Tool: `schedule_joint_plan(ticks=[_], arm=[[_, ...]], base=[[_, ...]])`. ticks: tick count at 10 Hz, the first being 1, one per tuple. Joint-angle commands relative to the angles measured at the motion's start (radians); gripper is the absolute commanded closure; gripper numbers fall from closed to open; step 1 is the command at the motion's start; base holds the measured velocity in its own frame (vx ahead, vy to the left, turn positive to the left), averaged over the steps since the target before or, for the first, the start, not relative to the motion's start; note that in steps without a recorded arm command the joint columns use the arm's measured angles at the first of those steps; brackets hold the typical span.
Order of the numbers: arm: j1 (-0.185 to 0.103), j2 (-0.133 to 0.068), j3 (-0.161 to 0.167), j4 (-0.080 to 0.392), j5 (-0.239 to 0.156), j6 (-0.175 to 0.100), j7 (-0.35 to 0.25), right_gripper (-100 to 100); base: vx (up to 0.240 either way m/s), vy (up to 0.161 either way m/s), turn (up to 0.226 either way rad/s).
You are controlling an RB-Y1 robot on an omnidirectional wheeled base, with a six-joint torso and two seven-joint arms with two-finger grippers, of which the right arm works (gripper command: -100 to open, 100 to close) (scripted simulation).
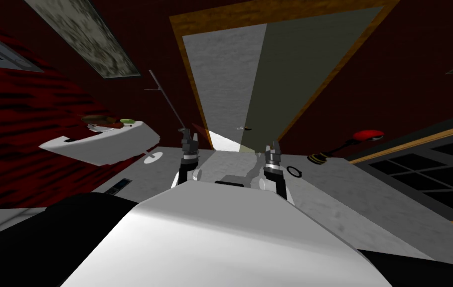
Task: Pull the door open
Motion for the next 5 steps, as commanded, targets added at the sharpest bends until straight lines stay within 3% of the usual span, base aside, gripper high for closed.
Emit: schedule_joint_plan(ticks=[1, 5], arm=[[-0.002, -0.011, -0.002, 0.029, -0.004, -0.018, -0.008, -100], [-0.021, -0.045, -0.006, 0.138, -0.015, -0.057, -0.036, -100]], base=[[0.115, -0.005, 0.017], [0.144, -0.012, 0.042]])
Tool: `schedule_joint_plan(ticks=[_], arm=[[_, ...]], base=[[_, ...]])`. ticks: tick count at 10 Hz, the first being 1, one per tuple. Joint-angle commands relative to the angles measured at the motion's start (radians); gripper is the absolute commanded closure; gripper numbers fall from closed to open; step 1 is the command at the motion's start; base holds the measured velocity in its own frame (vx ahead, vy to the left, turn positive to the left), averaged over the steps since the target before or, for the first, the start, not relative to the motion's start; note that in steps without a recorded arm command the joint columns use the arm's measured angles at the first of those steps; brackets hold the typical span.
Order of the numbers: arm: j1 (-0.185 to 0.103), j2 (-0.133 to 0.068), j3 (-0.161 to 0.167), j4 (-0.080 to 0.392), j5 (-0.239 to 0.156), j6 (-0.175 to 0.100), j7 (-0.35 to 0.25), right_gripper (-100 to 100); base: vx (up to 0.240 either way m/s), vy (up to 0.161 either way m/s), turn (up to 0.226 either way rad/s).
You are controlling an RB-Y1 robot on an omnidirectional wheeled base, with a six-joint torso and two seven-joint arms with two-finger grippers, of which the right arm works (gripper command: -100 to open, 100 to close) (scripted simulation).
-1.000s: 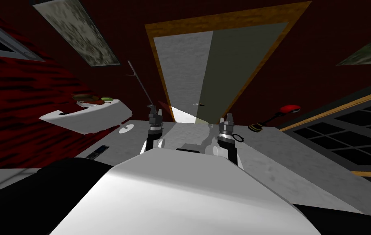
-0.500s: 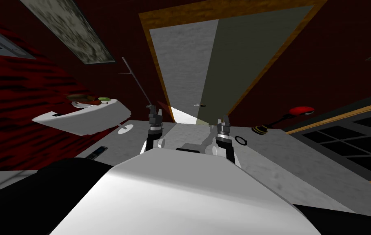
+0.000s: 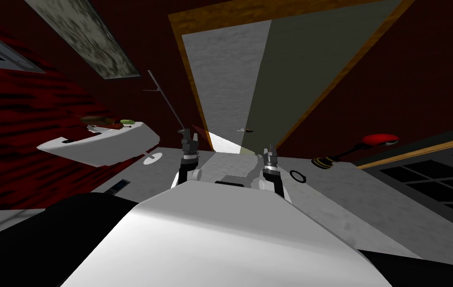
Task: Pull the door open
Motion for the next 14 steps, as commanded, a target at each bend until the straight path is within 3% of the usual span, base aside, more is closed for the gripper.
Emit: schedule_joint_plan(ticks=[1, 14], arm=[[-0.008, -0.011, -0.002, 0.038, -0.004, -0.015, -0.011, -100], [-0.052, -0.072, -0.01, 0.283, -0.029, -0.104, -0.072, -100]], base=[[0.178, -0.011, 0.039], [0.098, -0.012, 0.032]])
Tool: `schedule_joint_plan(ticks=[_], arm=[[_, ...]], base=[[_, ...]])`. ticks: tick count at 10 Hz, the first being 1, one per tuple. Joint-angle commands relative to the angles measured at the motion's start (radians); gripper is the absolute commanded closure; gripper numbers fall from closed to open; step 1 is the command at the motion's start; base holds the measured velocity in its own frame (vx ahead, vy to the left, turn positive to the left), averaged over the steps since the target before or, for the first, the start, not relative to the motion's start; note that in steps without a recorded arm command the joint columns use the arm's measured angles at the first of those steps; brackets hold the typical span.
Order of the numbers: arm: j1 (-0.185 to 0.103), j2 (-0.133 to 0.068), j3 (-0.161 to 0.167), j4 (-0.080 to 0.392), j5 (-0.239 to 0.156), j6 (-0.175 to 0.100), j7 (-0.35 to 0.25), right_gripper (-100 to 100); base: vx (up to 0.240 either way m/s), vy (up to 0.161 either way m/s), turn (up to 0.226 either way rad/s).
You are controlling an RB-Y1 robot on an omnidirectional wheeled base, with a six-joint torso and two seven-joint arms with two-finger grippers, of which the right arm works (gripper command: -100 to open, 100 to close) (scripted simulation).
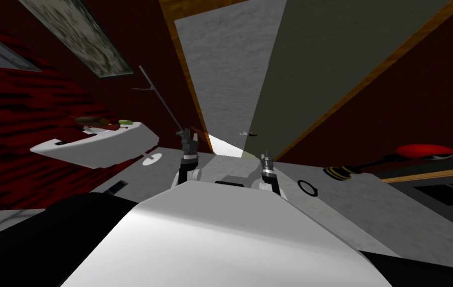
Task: Pull the door open
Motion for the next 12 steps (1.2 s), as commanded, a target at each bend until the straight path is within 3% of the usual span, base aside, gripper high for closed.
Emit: schedule_joint_plan(ticks=[1, 2, 11, 12], arm=[[-0.002, -0.005, 0.001, 0.029, -0.002, -0.013, -0.008, -100], [-0.009, -0.014, -0.001, 0.07, -0.007, -0.028, -0.018, -100], [-0.042, -0.05, -0.007, 0.252, -0.025, -0.094, -0.063, -100], [-0.049, -0.058, -0.008, 0.291, -0.029, -0.108, -0.073, -100]], base=[[0.105, -0.006, 0.028], [0.144, -0.023, 0.05], [0.106, -0.017, 0.035], [0.13, -0.034, 0.056]])
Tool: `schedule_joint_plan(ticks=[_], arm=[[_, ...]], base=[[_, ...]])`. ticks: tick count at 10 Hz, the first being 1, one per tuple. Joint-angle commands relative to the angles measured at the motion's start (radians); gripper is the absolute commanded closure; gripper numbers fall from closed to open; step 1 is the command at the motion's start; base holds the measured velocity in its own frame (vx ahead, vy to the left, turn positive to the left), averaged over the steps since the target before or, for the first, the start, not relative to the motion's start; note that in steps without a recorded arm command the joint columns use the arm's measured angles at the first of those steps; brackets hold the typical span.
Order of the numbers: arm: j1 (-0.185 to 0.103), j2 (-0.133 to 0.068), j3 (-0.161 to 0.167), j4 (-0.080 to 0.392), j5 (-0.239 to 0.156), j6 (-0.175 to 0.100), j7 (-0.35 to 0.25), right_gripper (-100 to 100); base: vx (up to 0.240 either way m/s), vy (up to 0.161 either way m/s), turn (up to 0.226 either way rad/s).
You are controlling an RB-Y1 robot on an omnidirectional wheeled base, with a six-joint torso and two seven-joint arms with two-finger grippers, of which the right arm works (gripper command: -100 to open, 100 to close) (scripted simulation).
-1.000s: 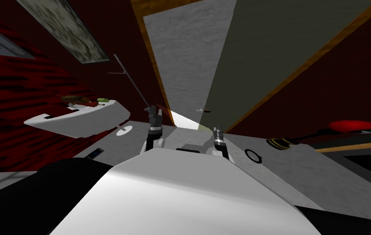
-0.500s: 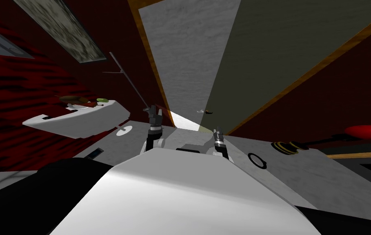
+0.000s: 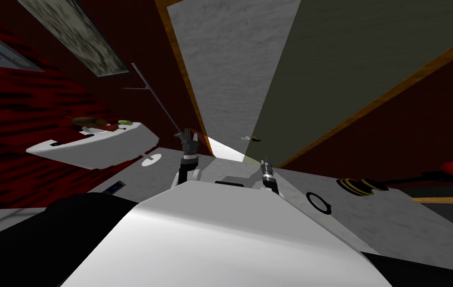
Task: Pull the door open
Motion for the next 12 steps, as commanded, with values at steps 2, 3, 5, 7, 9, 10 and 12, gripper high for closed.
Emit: schedule_joint_plan(ticks=[2, 3, 5, 7, 9, 10, 12], arm=[[-0.012, -0.008, -0.001, 0.059, -0.005, -0.02, -0.013, -100], [-0.016, -0.011, -0.002, 0.078, -0.007, -0.027, -0.018, -100], [-0.023, -0.018, -0.003, 0.116, -0.011, -0.041, -0.028, -100], [-0.033, -0.027, -0.005, 0.171, -0.017, -0.061, -0.041, -100], [-0.039, -0.033, -0.006, 0.206, -0.02, -0.074, -0.05, -100], [-0.045, -0.039, -0.007, 0.239, -0.024, -0.086, -0.059, -100], [-0.054, -0.047, -0.009, 0.289, -0.029, -0.104, -0.071, -100]], base=[[0.134, -0.028, 0.039], [0.103, -0.004, 0.027], [0.094, -0.014, 0.032], [0.14, -0.033, 0.051], [0.108, -0.022, 0.025], [0.118, -0.015, 0.054], [0.145, -0.027, 0.036]])
